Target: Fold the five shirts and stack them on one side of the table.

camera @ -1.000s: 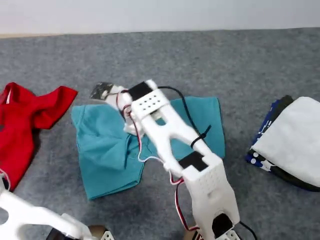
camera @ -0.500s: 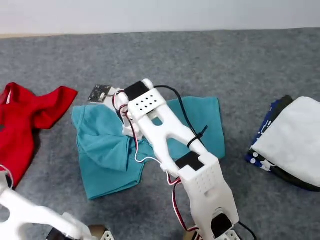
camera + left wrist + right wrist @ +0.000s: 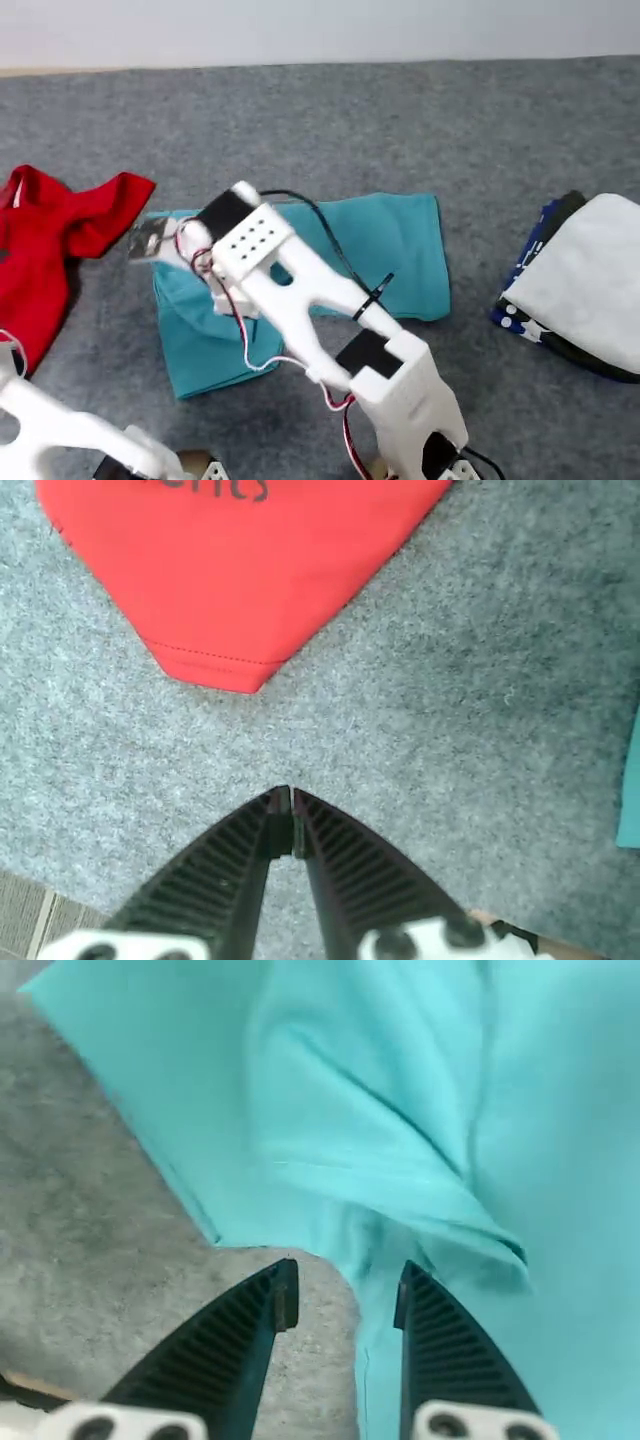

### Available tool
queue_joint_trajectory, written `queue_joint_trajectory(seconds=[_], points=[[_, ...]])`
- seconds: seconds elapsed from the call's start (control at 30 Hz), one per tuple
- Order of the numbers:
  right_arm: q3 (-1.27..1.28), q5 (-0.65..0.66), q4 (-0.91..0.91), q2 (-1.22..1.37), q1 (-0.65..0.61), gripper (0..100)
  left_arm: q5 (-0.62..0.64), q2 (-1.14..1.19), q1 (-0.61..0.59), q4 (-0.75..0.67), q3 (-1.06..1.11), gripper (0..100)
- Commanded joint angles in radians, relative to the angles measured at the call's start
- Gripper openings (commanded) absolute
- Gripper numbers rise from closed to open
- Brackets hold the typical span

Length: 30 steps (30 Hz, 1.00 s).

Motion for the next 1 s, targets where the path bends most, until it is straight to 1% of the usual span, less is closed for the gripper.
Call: queue_joint_trajectory(seconds=[0.0, 0.07, 0.3, 0.53, 0.6, 0.7, 0.77, 0.97], points=[[-0.003, 0.06, -0.025, -0.01, -0.038, 17.3, -0.003, -0.025, 0.005, -0.018, -0.005, 1], [-0.005, 0.077, -0.047, 0.024, -0.048, 17.3, -0.003, -0.025, 0.005, -0.018, -0.005, 1], [-0.008, 0.068, -0.061, 0.131, -0.102, 17.3, -0.003, -0.025, 0.005, -0.018, -0.005, 1], [-0.008, 0.068, -0.134, 0.239, -0.104, 16.8, -0.003, -0.025, 0.003, -0.018, -0.005, 1], [-0.011, 0.069, -0.139, 0.254, -0.104, 14.2, -0.003, -0.025, 0.002, -0.018, -0.005, 1], [-0.023, 0.069, -0.13, 0.26, -0.101, 6.6, -0.003, -0.025, 0.005, -0.018, -0.005, 1], [-0.025, 0.069, -0.131, 0.257, -0.09, 3.3, -0.003, -0.025, 0.005, -0.018, -0.005, 1], [-0.123, 0.069, -0.099, 0.249, -0.061, 1.0, -0.003, -0.025, 0.006, -0.055, 0.015, 1]])
